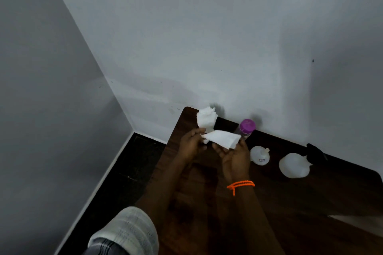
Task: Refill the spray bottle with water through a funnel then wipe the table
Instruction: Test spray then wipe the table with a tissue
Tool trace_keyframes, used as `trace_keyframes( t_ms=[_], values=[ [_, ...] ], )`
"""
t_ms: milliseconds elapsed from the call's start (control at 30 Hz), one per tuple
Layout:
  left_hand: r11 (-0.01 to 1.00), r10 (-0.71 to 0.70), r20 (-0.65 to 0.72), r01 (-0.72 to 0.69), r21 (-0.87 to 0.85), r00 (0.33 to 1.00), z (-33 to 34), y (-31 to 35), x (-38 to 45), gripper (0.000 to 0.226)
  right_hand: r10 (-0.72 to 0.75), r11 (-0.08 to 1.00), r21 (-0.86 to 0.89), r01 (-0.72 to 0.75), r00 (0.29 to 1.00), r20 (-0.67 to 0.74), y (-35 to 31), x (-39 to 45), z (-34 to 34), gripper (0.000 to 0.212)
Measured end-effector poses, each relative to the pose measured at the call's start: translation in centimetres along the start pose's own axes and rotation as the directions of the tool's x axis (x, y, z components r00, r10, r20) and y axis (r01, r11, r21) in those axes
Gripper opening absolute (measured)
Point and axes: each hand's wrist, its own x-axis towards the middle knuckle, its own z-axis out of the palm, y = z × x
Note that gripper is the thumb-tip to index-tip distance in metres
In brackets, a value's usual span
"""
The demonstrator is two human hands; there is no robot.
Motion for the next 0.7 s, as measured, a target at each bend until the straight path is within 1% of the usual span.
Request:
trace_keyframes(
  t_ms=[33,100,167,200,233,267,300,367,400,467,500,533,600,633,667,700],
  values=[
    [0.979,-0.139,0.041,0.143,-0.147,0.989,-0.3,-0.6,-0.7,0.034,0.093,0.996,0.017,-0.093,0.996,0.017,0.2,-0.3,-0.7,0.048],
    [0.896,-0.311,0.105,0.329,-0.298,0.944,-1.4,-2.4,-1.5,0.041,0.248,0.968,0.017,-0.249,0.968,0.041,1.3,-0.7,-2.5,0.053],
    [0.838,-0.385,0.133,0.406,-0.365,0.913,-2.6,-4.0,-1.9,0.049,0.331,0.937,0.114,-0.331,0.943,0.026,2.9,-0.8,-4.4,0.075],
    [0.837,-0.399,0.110,0.410,-0.362,0.911,-3.0,-4.4,-2.1,0.046,0.370,0.920,0.134,-0.368,0.929,0.015,3.6,-0.7,-5.4,0.082],
    [0.844,-0.398,0.084,0.400,-0.358,0.914,-3.4,-4.8,-2.2,0.036,0.403,0.910,0.107,-0.401,0.915,0.001,4.3,-0.6,-6.1,0.079],
    [0.875,-0.375,0.049,0.371,-0.310,0.926,-3.8,-5.1,-2.2,0.023,0.428,0.904,0.034,-0.427,0.904,-0.025,4.6,-0.5,-6.6,0.071],
    [0.902,-0.344,0.026,0.338,-0.269,0.939,-4.2,-5.1,-2.1,0.019,0.435,0.899,-0.039,-0.437,0.899,-0.041,5.0,-0.3,-6.8,0.063],
    [0.947,-0.288,-0.017,0.282,-0.154,0.957,-5.1,-5.1,-1.5,0.031,0.427,0.892,-0.120,-0.435,0.900,-0.089,5.6,0.0,-6.6,0.054],
    [0.962,-0.259,-0.037,0.255,-0.097,0.965,-5.5,-4.8,-1.3,0.035,0.409,0.893,-0.149,-0.424,0.904,-0.126,5.9,0.1,-6.4,0.044],
    [0.983,-0.186,-0.067,0.186,-0.004,0.980,-6.3,-4.1,-0.5,0.036,0.355,0.894,-0.233,-0.383,0.922,-0.153,6.7,0.5,-5.5,0.019],
    [0.990,-0.136,-0.079,0.138,0.029,0.988,-6.6,-3.6,-0.1,0.036,0.337,0.891,-0.268,-0.366,0.929,-0.150,7.0,0.9,-5.0,0.013],
    [0.995,-0.072,-0.086,0.078,0.069,0.994,-7.0,-3.0,0.4,0.036,0.317,0.893,-0.288,-0.345,0.938,-0.140,7.2,1.2,-4.4,0.013],
    [0.975,0.073,-0.088,-0.053,0.214,0.993,-7.6,-2.2,1.2,0.036,0.267,0.902,-0.318,-0.294,0.955,-0.126,8.0,2.1,-3.5,0.014],
    [0.941,0.141,-0.091,-0.105,0.322,0.986,-8.0,-2.1,1.5,0.037,0.215,0.889,-0.380,-0.257,0.965,-0.150,8.6,2.5,-3.2,0.015],
    [0.890,0.195,-0.097,-0.135,0.435,0.976,-8.5,-2.2,1.9,0.038,0.123,0.829,-0.515,-0.218,0.970,-0.212,9.2,3.0,-3.1,0.016],
    [0.824,0.246,-0.105,-0.151,0.545,0.963,-9.0,-2.7,2.0,0.040,-0.004,0.709,-0.681,-0.183,0.964,-0.264,9.9,3.3,-3.1,0.019]
  ],
)
